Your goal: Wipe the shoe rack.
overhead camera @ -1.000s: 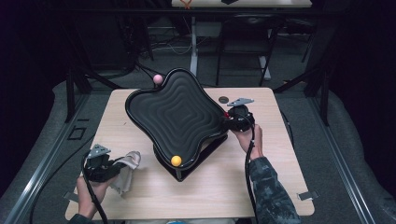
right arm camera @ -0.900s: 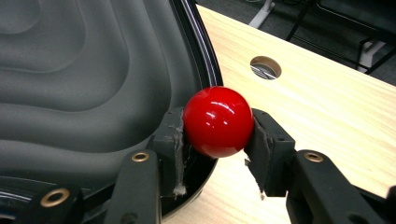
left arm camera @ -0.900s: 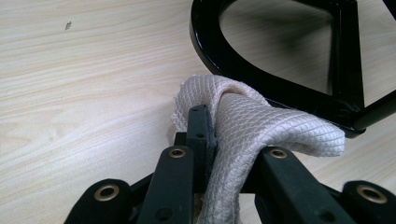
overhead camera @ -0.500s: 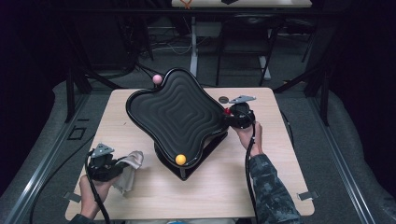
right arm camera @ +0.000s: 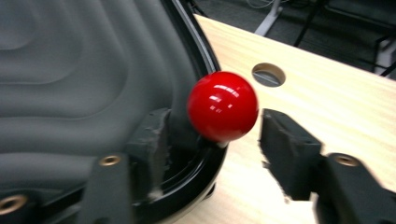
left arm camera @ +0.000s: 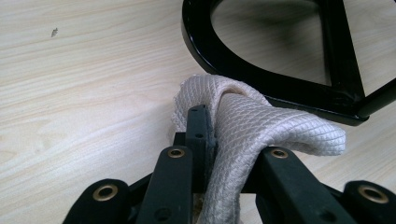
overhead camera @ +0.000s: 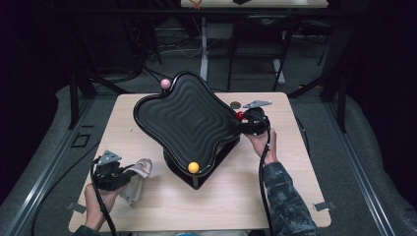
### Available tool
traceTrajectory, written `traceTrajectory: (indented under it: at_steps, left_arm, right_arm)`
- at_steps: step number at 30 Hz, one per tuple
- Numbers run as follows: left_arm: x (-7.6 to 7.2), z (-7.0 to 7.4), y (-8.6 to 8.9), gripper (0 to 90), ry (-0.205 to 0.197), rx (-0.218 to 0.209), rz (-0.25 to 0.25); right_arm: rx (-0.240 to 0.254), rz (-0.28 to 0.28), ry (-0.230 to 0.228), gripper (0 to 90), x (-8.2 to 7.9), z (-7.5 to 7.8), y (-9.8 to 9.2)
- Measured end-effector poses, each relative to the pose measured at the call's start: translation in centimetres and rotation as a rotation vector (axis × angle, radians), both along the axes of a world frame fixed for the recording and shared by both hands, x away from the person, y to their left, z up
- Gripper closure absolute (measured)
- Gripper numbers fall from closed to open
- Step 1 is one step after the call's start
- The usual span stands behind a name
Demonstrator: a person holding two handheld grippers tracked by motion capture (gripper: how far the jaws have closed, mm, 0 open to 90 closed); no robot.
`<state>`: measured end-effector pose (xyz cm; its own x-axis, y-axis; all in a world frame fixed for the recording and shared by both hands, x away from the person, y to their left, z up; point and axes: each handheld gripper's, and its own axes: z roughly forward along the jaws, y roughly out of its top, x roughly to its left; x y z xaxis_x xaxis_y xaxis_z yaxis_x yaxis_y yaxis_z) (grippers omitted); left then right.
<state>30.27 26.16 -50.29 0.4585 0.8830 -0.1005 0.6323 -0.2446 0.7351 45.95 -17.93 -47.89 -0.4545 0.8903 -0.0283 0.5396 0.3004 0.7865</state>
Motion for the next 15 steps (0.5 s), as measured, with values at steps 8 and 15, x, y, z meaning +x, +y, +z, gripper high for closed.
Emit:
traceTrajectory:
  at_steps: [8, 15]
  left_arm:
    - [0.0, 0.1, 0.3, 79.1, 0.001, -0.003, 0.002]
    - [0.3, 0.1, 0.5, 78.9, 0.001, -0.01, 0.016]
  right_arm:
    - [0.03, 0.063, 0.03, 11.6, -2.7, 1.1, 0.7]
    - [0.051, 0.145, 0.061, 0.0, -5.2, 1.3, 3.0]
